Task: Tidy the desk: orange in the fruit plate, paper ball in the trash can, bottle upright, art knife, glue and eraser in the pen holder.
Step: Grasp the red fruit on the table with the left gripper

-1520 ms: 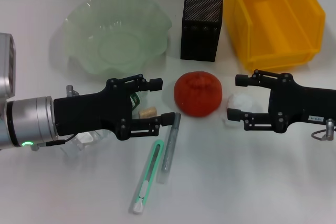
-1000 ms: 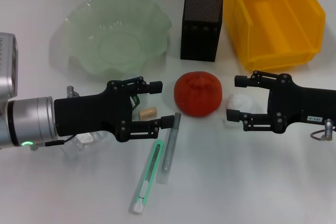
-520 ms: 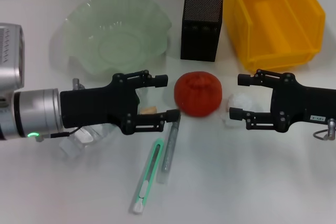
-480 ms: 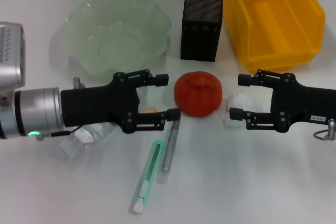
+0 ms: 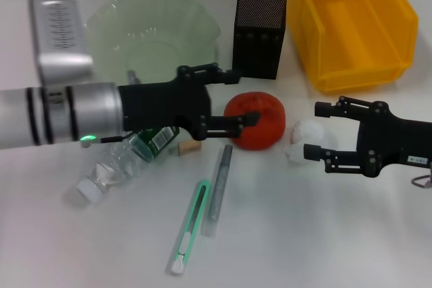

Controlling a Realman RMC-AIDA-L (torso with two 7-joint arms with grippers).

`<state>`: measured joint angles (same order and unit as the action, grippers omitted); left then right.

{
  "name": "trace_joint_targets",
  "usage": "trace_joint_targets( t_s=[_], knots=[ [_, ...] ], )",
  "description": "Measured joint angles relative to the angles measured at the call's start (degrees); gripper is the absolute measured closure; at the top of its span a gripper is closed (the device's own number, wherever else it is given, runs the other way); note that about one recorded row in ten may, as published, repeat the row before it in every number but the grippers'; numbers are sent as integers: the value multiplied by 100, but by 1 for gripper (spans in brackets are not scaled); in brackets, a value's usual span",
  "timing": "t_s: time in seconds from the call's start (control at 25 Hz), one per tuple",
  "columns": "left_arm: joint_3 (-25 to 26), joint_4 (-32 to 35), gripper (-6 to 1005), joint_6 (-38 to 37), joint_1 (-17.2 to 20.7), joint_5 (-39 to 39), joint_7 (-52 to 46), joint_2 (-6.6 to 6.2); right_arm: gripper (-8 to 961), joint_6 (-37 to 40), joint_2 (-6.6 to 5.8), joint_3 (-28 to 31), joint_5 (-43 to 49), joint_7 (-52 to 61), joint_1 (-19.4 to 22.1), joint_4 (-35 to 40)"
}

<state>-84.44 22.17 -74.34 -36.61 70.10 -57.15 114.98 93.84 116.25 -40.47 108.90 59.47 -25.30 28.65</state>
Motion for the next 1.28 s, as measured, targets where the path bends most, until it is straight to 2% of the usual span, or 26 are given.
trace_joint_targets(
  t_s=[0.08,0.12,0.16,0.2,0.24,0.32,0.68,0.92,1.28],
  knots=[
    [17,4,249,180,-117,172,-4,70,135,1,-2,4,0,4,20,1],
    [17,8,251,435,-250,355,-12,159,134,1,-5,14,-3,10,71,4],
    [17,8,252,435,-250,355,-12,159,134,1,-5,14,-3,10,71,4],
    [17,7,253,661,-363,531,-24,238,134,1,-6,29,-8,12,108,13],
    [17,7,254,661,-363,531,-24,238,134,1,-6,44,-10,13,119,15],
    [-1,7,257,1016,-514,765,-74,330,134,0,-11,73,-11,14,135,16],
    [-94,-35,268,1660,-699,854,-107,384,135,-4,-17,84,-14,17,165,19],
    [-627,-10,276,2257,-747,858,-375,409,135,-3,-56,84,4,18,166,11],
    [-650,14,287,2295,-764,845,-363,420,135,0,-63,84,23,5,176,9]
  ],
)
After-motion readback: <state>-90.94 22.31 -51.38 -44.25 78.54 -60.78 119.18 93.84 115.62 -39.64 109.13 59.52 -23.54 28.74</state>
